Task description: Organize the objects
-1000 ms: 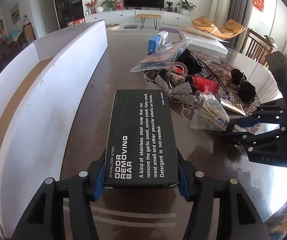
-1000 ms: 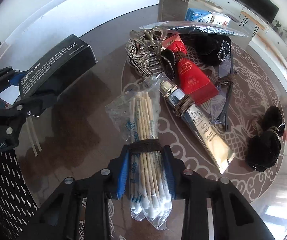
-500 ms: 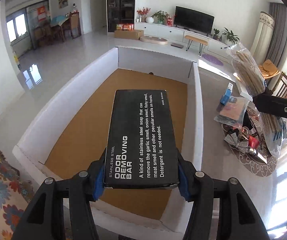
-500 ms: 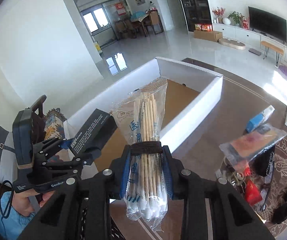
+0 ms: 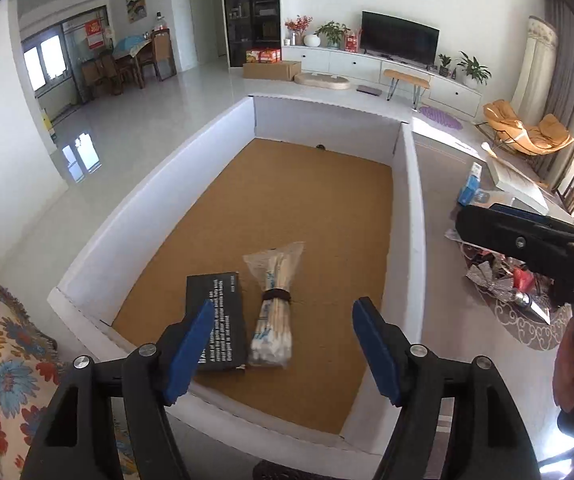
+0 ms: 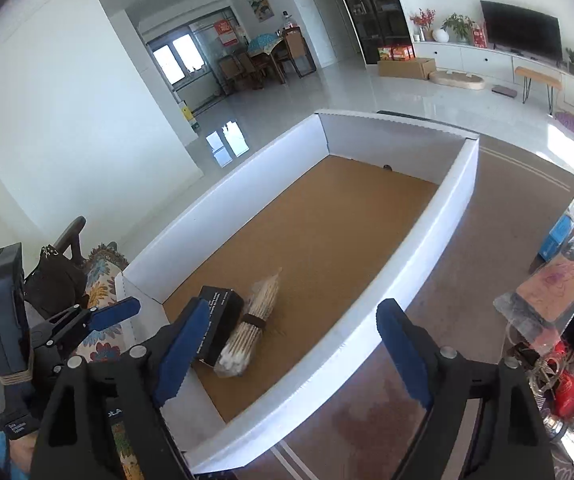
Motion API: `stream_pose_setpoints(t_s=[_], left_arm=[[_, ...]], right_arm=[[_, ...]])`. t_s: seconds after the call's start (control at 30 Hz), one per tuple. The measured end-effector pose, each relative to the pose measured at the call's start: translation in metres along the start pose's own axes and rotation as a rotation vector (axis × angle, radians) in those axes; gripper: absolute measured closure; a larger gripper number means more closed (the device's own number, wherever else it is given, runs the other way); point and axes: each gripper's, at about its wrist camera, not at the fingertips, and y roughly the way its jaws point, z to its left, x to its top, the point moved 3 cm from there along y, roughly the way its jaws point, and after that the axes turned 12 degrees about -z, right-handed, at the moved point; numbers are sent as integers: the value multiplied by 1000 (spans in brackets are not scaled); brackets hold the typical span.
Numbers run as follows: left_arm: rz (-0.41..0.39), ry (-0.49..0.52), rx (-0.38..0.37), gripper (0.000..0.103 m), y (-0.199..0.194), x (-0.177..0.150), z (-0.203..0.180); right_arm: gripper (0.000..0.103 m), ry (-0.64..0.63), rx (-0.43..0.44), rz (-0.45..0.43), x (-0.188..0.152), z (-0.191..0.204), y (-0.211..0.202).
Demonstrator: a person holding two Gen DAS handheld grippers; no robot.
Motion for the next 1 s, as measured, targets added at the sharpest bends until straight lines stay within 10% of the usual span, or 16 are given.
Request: stream_pose_setpoints(t_s=[0.13,0.27,0.57,1.0], left_arm=[[12,103,-276,8,-30,-24,-102],[100,185,-379,3,-14,-73,-188],[200,215,-192,3,100,-108,-247],[71,198,-213,0,156,-71,-268]], right_arm=[[0,-41,-145,-75,-31,-62,-71],[0,-64,-366,-75,-88,-138,-138],[0,-26,-607,46,-200,-248,-212],[0,56,-597,81,-210,-269,-198]])
